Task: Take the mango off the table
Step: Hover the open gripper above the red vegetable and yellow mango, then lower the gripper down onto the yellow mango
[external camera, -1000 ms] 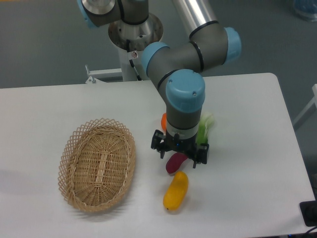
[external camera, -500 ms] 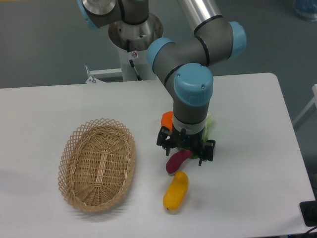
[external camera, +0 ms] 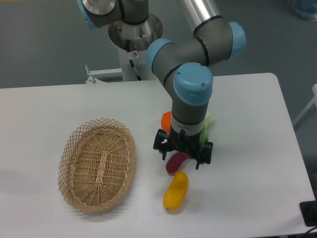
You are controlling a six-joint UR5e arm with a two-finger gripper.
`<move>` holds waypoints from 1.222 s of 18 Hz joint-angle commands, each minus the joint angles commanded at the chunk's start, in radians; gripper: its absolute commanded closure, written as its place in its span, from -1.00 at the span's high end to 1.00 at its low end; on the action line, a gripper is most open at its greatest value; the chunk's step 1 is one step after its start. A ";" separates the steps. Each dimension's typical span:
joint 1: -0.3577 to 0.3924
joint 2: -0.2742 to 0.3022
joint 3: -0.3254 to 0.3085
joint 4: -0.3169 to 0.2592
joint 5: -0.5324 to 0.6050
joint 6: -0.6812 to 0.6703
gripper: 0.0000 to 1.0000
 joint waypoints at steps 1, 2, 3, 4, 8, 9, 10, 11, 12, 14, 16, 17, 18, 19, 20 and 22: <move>-0.003 -0.011 0.003 0.000 0.002 0.003 1.00; -0.005 -0.026 0.011 0.002 0.002 0.003 1.00; -0.005 -0.031 0.012 0.000 0.002 -0.001 1.00; -0.006 -0.035 0.011 0.005 0.002 0.000 1.00; -0.018 -0.081 0.012 0.083 0.002 -0.012 1.00; -0.018 -0.087 0.011 0.086 0.003 -0.005 1.00; -0.018 -0.104 0.012 0.091 0.002 -0.005 1.00; -0.021 -0.124 0.015 0.091 0.006 -0.006 1.00; -0.035 -0.133 0.008 0.097 0.014 -0.009 1.00; -0.048 -0.141 0.000 0.126 0.018 -0.014 1.00; -0.054 -0.179 -0.011 0.204 0.018 -0.017 1.00; -0.064 -0.187 -0.020 0.233 0.020 -0.011 1.00; -0.064 -0.183 -0.041 0.251 0.020 -0.005 1.00; -0.064 -0.183 -0.052 0.256 0.020 0.006 1.00; -0.064 -0.190 -0.051 0.258 0.023 0.029 1.00; -0.064 -0.196 -0.048 0.256 0.028 0.041 1.00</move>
